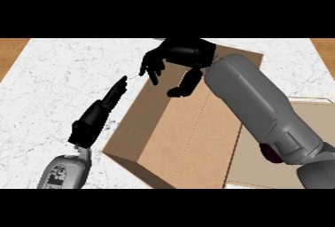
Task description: Pick the eggplant from the tray and place it in the cardboard box
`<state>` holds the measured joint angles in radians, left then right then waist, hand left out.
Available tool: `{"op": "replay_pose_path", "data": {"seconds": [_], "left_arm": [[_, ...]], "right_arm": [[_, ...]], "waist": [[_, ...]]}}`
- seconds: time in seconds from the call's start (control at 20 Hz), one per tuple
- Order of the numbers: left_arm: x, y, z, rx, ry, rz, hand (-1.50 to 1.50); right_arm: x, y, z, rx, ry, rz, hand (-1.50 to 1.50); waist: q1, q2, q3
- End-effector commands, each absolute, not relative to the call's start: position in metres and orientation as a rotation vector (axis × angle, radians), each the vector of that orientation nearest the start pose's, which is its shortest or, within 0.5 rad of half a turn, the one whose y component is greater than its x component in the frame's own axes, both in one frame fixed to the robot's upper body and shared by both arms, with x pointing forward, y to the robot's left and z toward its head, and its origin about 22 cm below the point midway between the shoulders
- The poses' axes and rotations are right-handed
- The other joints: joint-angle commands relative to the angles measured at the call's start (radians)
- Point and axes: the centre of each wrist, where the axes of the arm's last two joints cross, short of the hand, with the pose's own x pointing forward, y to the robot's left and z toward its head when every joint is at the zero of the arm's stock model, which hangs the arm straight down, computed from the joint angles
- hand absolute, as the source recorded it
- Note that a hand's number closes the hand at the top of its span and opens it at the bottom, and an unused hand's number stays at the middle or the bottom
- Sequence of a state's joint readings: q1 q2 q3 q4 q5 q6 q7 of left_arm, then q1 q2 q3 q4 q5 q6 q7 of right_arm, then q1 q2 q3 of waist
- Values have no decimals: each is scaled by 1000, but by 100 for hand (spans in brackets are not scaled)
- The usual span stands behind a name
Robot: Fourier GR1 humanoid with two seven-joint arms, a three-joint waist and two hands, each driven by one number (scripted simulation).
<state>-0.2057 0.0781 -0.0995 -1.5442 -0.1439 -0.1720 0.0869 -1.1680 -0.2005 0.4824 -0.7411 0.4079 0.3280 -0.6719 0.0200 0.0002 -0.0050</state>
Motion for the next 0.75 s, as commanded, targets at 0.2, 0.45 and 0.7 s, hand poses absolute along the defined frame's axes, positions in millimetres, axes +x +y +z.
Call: {"op": "replay_pose_path", "data": {"seconds": [0.2, 0.45, 0.7], "left_arm": [[280, 204, 34, -63, -1601, -478, 0], [286, 192, 43, -55, -1640, -475, 0], [290, 190, 43, -57, -1620, -496, 0]], "right_arm": [[439, -91, 118, -744, 2888, -2330, -150], [449, -96, 130, -1127, 3223, -1966, -150], [462, -121, 137, -1394, 3411, -1701, -150]], "waist": [[17, 14, 5], [11, 16, 5], [31, 27, 5]]}}
